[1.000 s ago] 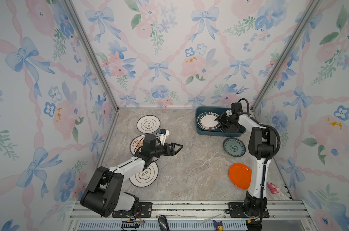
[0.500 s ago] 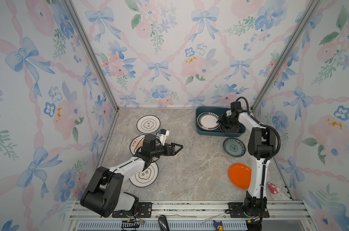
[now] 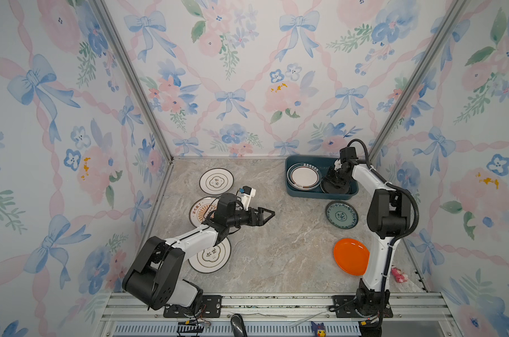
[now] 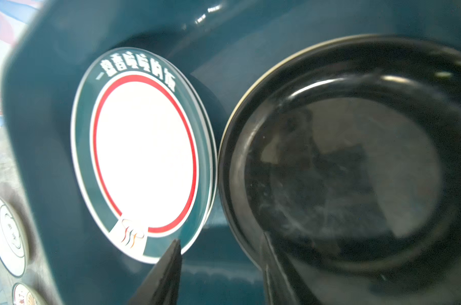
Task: Place the plates into the plastic bin on the countertop
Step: Move the plate to the plastic bin, then pick up the plate from the middle-right of the table.
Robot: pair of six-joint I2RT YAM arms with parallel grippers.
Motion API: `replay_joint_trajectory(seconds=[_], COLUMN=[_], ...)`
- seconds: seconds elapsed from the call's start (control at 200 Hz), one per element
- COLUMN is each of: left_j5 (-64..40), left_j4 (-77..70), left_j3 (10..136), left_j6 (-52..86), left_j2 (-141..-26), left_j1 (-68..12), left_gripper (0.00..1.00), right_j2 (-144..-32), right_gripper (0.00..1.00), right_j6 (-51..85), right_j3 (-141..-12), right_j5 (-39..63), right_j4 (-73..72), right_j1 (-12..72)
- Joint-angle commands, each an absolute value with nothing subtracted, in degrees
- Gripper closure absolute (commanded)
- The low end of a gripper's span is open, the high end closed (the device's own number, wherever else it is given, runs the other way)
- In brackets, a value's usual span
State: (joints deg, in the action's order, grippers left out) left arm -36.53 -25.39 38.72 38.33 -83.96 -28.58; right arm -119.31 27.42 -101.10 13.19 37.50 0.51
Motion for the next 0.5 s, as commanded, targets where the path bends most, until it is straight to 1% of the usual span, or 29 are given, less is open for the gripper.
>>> replay_joint_trajectory(seconds=[0.0, 0.24, 0.49], left_j5=[-33.78, -31.3, -29.07], left_j4=[-24.62, -24.69, -24.68], left_j3=[43.89, 55.64, 67.68], left_j6=[37.88, 40.17, 45.66], left_j2=[-88.48, -101.26, -114.7], left_j1=[-31.88, -39.77, -45.91], left_gripper=[0.04, 0.06, 0.09], right_j2=[-108.19, -90.41, -79.04], right_gripper=[0.52, 0.51, 0.5], right_j6=[25.26, 22.62, 23.12], right_j3=[-97.66, -83.5, -70.31], right_j5=[10.9, 10.57, 14.17], right_j4=[36.32, 35.35, 32.09], right_j1=[-0.53, -4.08, -8.34])
